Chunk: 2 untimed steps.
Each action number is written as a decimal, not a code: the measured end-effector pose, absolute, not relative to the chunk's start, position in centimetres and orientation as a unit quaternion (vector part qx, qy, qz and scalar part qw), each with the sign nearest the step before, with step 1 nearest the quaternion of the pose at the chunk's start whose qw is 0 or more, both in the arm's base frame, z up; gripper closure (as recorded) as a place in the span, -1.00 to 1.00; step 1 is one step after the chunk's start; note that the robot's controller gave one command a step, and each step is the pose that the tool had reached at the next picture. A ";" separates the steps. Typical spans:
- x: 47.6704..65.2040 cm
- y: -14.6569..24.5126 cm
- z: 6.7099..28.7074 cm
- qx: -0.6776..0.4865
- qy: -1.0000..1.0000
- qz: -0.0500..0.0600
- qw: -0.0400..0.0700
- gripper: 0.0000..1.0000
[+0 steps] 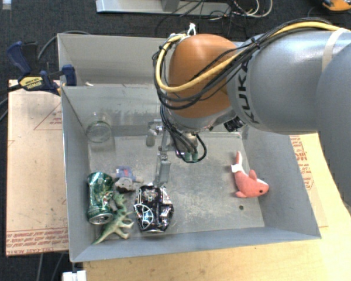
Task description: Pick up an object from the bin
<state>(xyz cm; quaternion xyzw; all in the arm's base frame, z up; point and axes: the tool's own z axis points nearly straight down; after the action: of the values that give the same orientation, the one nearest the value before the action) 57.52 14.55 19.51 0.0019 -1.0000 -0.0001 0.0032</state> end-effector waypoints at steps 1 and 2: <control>57.7 14.4 20.0 0.000 -1.000 -0.001 -0.001 -1.00; 58.7 20.6 6.6 0.065 -0.998 -0.001 0.005 -1.00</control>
Offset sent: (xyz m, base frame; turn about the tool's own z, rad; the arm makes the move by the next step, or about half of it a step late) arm 0.0136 0.0581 -0.1251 -0.1241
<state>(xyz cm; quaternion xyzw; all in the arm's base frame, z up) 58.73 20.55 6.55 0.0650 -0.9979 -0.0007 0.0053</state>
